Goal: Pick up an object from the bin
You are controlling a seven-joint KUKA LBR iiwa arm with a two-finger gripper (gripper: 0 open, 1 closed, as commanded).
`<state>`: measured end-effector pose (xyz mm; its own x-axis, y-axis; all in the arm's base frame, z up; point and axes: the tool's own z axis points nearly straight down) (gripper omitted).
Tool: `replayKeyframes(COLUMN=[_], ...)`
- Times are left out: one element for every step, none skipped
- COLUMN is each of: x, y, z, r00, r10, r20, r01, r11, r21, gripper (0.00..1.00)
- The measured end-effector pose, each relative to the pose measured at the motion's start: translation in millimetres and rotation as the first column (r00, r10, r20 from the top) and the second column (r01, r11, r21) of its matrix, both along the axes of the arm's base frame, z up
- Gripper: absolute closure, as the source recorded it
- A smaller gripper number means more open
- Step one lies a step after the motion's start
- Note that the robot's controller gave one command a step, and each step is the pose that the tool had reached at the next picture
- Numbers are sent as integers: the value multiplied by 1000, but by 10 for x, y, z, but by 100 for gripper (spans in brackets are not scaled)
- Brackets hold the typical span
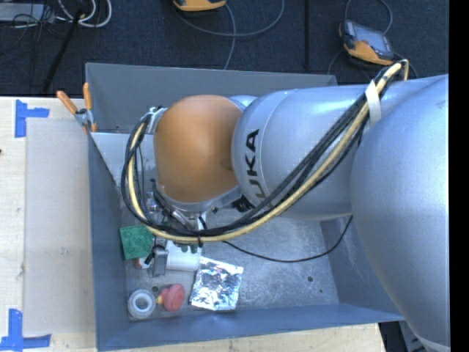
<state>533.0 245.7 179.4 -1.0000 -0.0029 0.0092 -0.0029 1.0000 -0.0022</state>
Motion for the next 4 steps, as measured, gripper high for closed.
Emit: replayKeyframes(x=[379, 384, 387, 390], y=[2, -2, -7, -13], z=[-1107, -1105, -1104, -1104], r00=[908, 906, 904, 901], r10=[-420, -422, -427, -434], r20=[7, 6, 4, 2], r01=[420, 422, 427, 434], r11=[908, 906, 904, 901], r21=[0, 0, 1, 2], gripper=[0, 0, 0, 0])
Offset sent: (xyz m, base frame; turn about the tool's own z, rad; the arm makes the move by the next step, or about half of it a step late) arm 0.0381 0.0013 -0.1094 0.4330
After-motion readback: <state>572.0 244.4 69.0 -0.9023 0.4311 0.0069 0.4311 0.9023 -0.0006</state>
